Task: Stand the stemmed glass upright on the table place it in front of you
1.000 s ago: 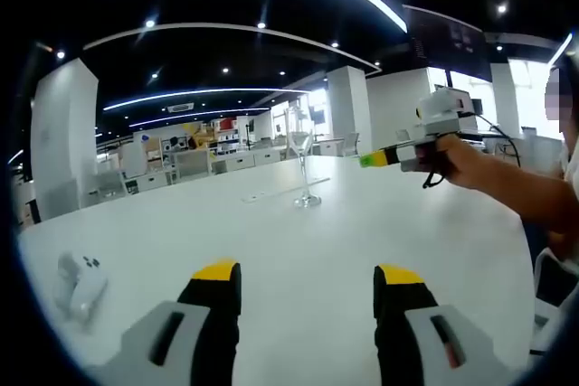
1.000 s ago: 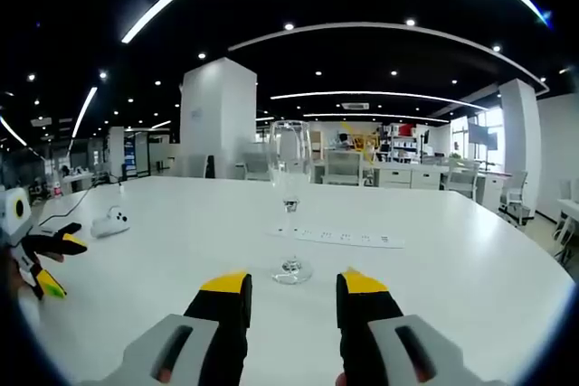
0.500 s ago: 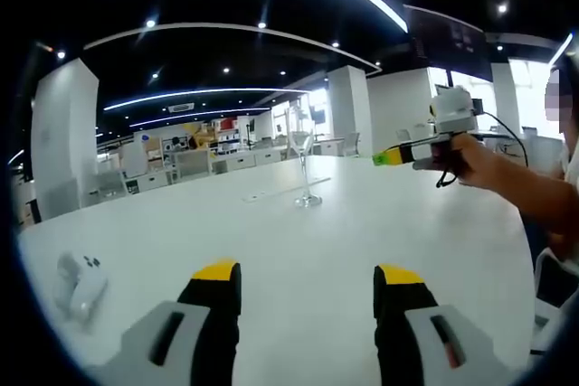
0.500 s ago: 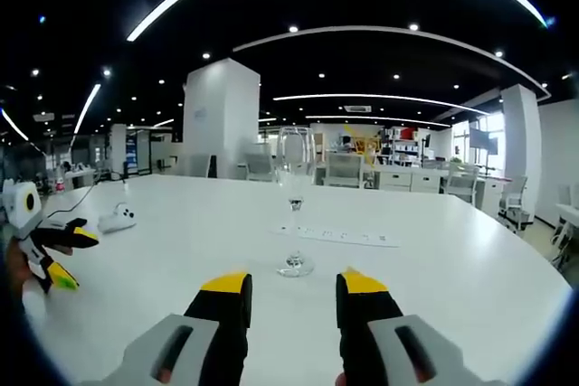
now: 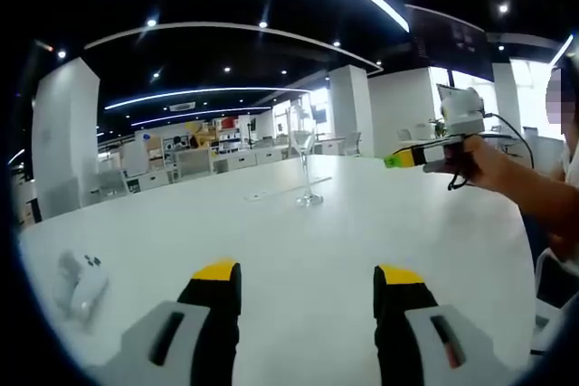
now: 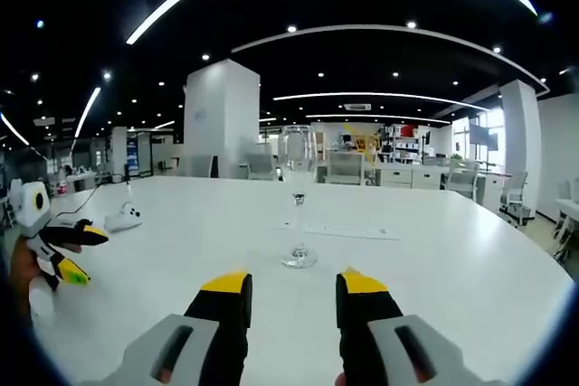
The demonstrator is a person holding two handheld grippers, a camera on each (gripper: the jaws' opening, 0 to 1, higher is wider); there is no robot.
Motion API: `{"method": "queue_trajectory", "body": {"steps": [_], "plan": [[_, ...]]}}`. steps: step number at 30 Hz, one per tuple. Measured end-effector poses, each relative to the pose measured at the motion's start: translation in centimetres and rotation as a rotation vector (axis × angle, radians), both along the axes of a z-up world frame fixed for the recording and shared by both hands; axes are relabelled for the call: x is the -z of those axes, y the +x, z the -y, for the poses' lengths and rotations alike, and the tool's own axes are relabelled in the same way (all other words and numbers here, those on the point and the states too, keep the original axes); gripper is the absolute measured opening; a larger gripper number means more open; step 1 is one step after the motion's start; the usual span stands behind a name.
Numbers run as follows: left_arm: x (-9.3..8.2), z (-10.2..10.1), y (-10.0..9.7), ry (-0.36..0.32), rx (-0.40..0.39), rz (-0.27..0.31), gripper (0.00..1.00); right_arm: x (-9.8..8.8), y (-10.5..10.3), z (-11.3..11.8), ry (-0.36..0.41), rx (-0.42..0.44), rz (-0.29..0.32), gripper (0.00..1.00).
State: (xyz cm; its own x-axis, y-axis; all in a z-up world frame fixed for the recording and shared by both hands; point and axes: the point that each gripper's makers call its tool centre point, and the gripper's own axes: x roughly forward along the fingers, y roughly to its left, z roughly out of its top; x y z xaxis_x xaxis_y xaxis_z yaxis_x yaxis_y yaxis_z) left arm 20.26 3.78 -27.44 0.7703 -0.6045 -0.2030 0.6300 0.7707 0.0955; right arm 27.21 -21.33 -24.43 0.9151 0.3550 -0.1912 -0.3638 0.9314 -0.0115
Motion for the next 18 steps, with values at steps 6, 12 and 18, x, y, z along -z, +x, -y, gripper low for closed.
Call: {"method": "queue_trajectory", "body": {"steps": [6,12,18], "plan": [[0.0,0.0,0.0,-0.001,-0.003,-0.001,0.59,-0.4,-0.6,0.3,-0.006,0.004,0.012,0.40],[0.1,0.0,0.1,0.000,-0.002,-0.001,0.59,-0.3,-0.9,0.3,-0.013,0.002,0.012,0.40],[0.1,0.0,0.1,0.001,-0.005,-0.001,0.59,-0.1,-1.3,0.2,-0.010,0.002,0.009,0.40]]}}
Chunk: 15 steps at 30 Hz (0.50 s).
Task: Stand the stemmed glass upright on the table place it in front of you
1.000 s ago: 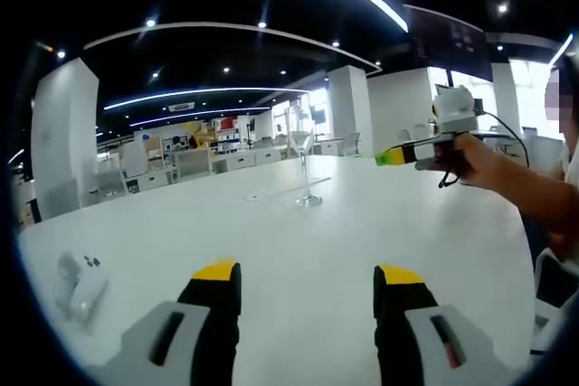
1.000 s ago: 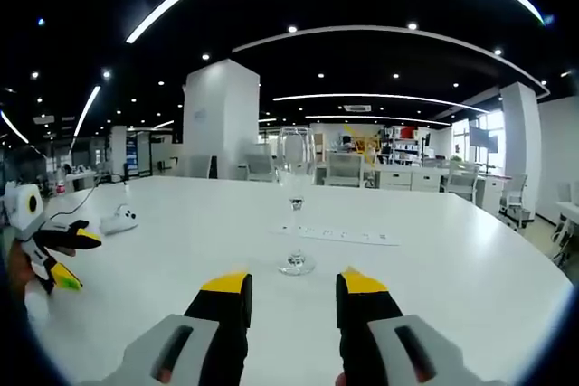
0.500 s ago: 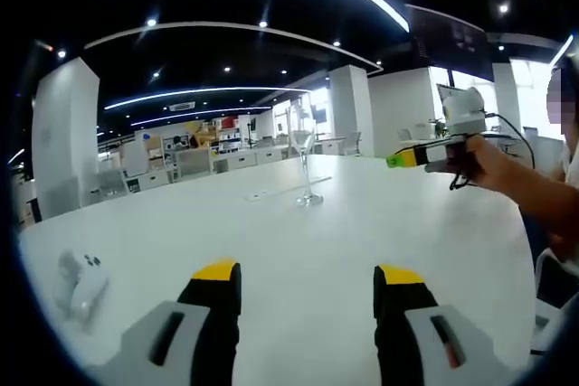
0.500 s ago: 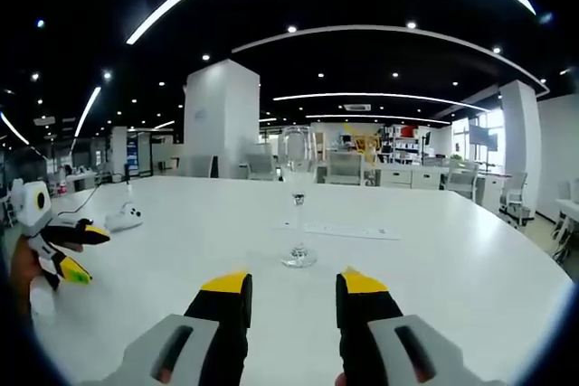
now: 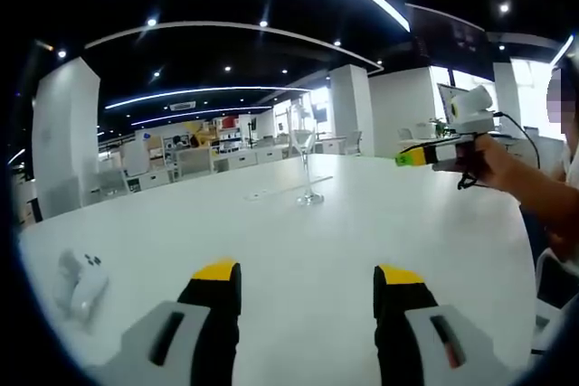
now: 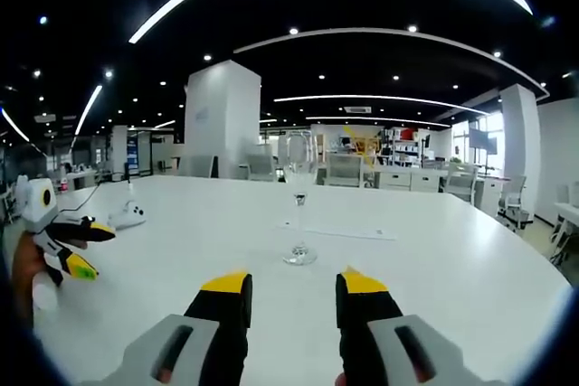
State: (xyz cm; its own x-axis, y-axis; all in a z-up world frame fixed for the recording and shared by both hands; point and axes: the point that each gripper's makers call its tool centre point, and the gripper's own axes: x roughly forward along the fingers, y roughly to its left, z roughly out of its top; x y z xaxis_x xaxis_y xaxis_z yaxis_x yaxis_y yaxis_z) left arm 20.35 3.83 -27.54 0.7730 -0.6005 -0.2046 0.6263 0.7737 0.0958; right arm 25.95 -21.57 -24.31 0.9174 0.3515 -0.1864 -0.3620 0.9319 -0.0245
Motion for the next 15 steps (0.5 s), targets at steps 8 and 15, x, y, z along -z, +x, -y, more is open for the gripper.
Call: {"method": "queue_trajectory", "body": {"steps": [8,15], "plan": [[-0.02,-0.04,-0.05,0.001,-0.003,0.002,0.59,0.27,-0.30,0.17,0.001,0.005,-0.005,0.40],[-0.01,-0.10,-0.10,0.004,-0.007,0.003,0.59,0.37,-0.71,0.19,0.003,0.004,-0.008,0.40]]}}
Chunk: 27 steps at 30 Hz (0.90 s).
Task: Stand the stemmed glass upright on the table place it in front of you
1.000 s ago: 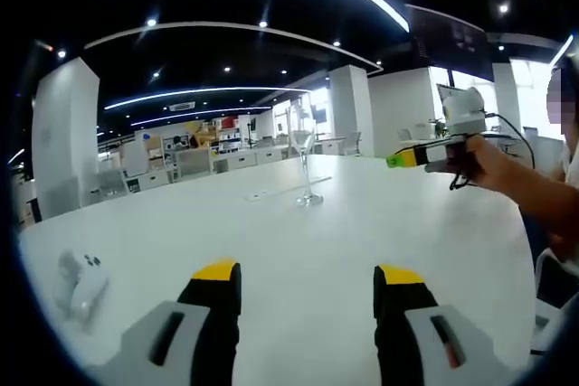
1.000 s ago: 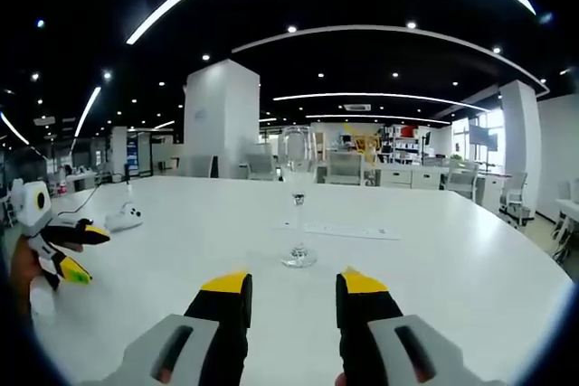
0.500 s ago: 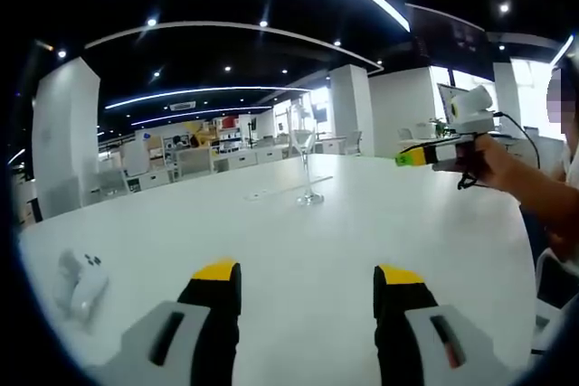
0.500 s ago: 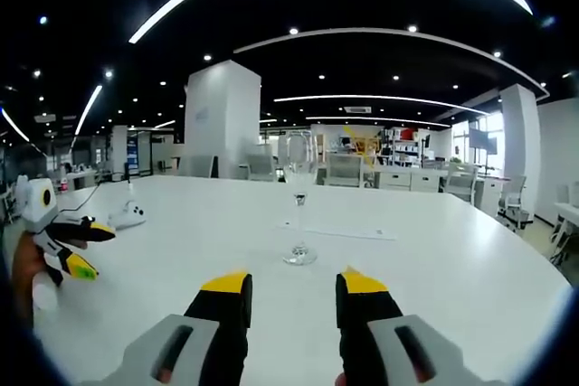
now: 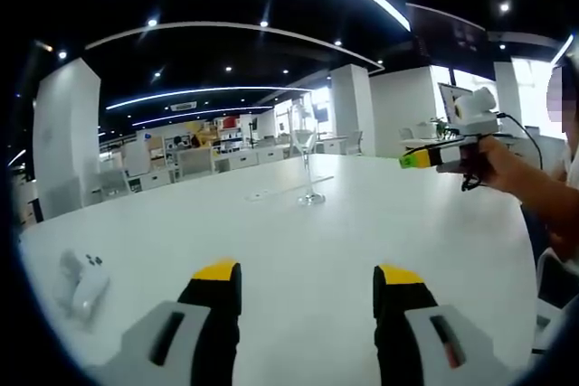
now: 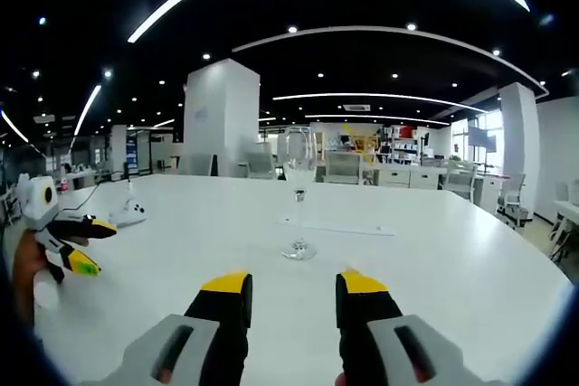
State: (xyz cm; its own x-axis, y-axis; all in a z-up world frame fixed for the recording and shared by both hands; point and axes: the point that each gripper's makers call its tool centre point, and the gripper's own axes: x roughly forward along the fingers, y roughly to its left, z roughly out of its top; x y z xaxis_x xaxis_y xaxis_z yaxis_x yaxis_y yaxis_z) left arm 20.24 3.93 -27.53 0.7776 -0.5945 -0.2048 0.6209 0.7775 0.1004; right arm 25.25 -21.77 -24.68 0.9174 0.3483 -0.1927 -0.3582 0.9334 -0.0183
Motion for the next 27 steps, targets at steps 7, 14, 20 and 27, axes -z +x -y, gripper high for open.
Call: {"method": "queue_trajectory", "body": {"steps": [7,14,20,27], "plan": [[0.0,0.0,0.0,0.002,-0.002,0.002,0.59,0.0,-0.5,0.1,0.006,0.002,0.005,0.40],[0.0,-0.1,-0.1,0.002,-0.003,0.003,0.59,0.2,-1.0,0.1,0.011,0.004,0.006,0.40],[0.0,-0.2,0.0,0.002,-0.006,0.003,0.59,0.2,-1.2,0.3,0.005,0.009,0.008,0.40],[0.0,-0.2,0.0,0.002,-0.008,0.005,0.59,0.6,-1.8,0.5,0.001,0.016,0.012,0.40]]}}
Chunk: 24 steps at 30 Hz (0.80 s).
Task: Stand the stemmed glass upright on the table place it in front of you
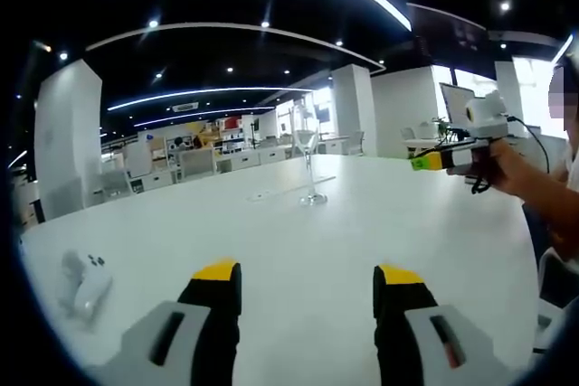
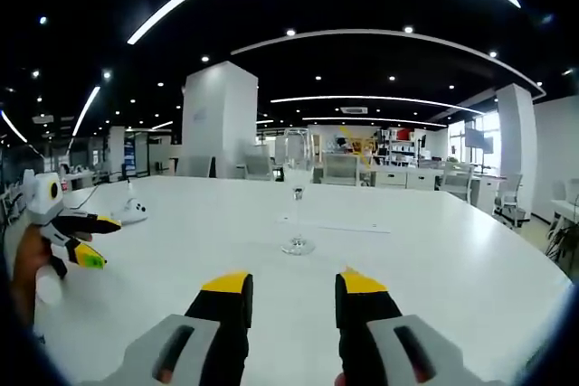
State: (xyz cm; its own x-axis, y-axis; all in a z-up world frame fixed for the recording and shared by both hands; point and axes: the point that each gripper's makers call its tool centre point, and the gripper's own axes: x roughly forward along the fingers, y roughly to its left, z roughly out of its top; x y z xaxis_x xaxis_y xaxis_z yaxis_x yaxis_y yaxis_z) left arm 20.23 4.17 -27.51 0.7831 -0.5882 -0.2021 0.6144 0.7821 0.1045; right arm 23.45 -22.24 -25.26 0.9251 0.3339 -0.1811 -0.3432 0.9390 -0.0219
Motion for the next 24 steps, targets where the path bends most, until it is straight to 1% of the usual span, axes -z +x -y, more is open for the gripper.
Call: {"method": "queue_trajectory", "body": {"steps": [8,15,17,20,24], "plan": [[0.1,0.1,0.0,0.006,0.003,0.001,0.59,1.2,-0.7,0.1,0.007,0.005,-0.013,0.40],[0.0,0.0,0.0,0.006,-0.001,0.007,0.59,1.2,-1.1,0.4,0.012,0.006,-0.004,0.39],[0.0,0.1,0.0,0.011,0.003,0.010,0.59,1.3,-1.4,0.2,0.027,-0.001,0.011,0.38],[0.1,0.3,-0.1,0.026,0.014,0.013,0.58,1.5,-1.6,-0.2,0.041,-0.012,0.050,0.36],[0.0,0.1,0.0,0.018,0.006,0.016,0.59,2.4,-1.6,-0.5,0.037,-0.025,0.070,0.36]]}}
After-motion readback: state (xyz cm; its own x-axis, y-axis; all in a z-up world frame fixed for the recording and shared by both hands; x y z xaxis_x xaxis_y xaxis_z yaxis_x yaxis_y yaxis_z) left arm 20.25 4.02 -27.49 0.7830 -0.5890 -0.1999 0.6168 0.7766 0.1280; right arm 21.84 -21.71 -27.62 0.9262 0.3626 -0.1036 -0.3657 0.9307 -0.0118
